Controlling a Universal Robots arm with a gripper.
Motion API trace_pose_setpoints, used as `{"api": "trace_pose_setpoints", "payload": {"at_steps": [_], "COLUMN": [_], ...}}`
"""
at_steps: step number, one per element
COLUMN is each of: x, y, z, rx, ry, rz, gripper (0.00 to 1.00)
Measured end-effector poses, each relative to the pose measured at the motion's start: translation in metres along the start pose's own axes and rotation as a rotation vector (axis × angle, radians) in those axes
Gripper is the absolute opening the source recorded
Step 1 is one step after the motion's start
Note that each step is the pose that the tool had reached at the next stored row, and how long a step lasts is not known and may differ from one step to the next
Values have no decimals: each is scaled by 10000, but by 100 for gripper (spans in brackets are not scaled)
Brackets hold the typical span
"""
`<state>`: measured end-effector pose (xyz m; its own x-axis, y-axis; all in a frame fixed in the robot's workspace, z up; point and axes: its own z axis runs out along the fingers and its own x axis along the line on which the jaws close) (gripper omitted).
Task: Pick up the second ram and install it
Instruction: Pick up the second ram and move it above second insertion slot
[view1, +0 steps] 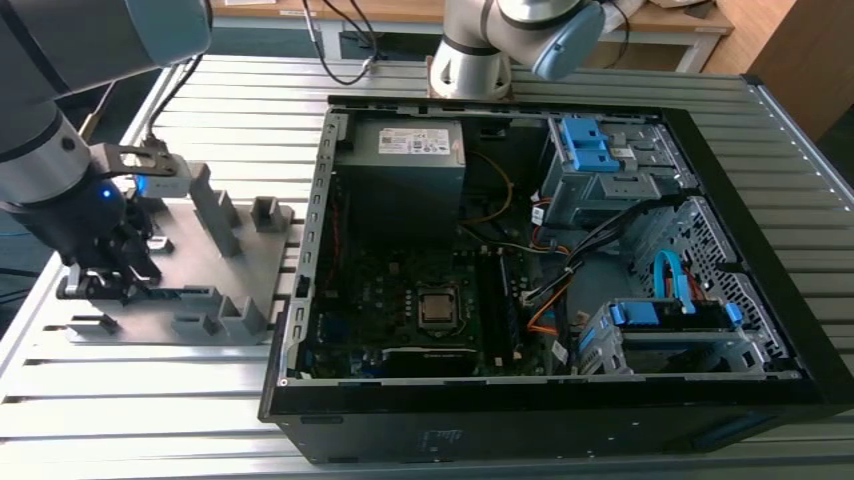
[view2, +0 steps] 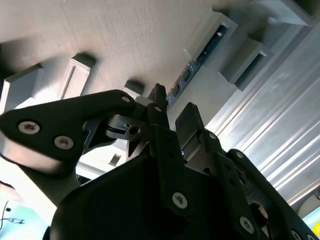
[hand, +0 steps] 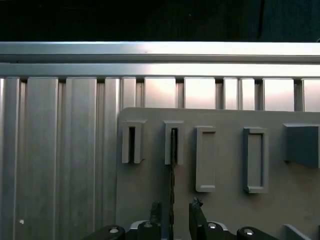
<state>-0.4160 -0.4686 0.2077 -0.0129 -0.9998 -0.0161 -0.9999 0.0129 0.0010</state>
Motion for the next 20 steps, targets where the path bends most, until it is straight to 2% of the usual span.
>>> {"api": "trace_pose_setpoints", "payload": {"at_steps": [8, 14, 16, 17, 19, 20], "x": [5, 6, 5, 5, 5, 5], "y": [0, 0, 0, 0, 0, 0], "z": [140, 145, 147, 148, 149, 149], "rx": [-1, -3, -2, -1, -2, -2], "ry": [-12, -11, -11, -12, -11, -11], "rz": [-1, -1, 0, -1, -1, -1], "gripper": [36, 36, 28, 28, 16, 16]}}
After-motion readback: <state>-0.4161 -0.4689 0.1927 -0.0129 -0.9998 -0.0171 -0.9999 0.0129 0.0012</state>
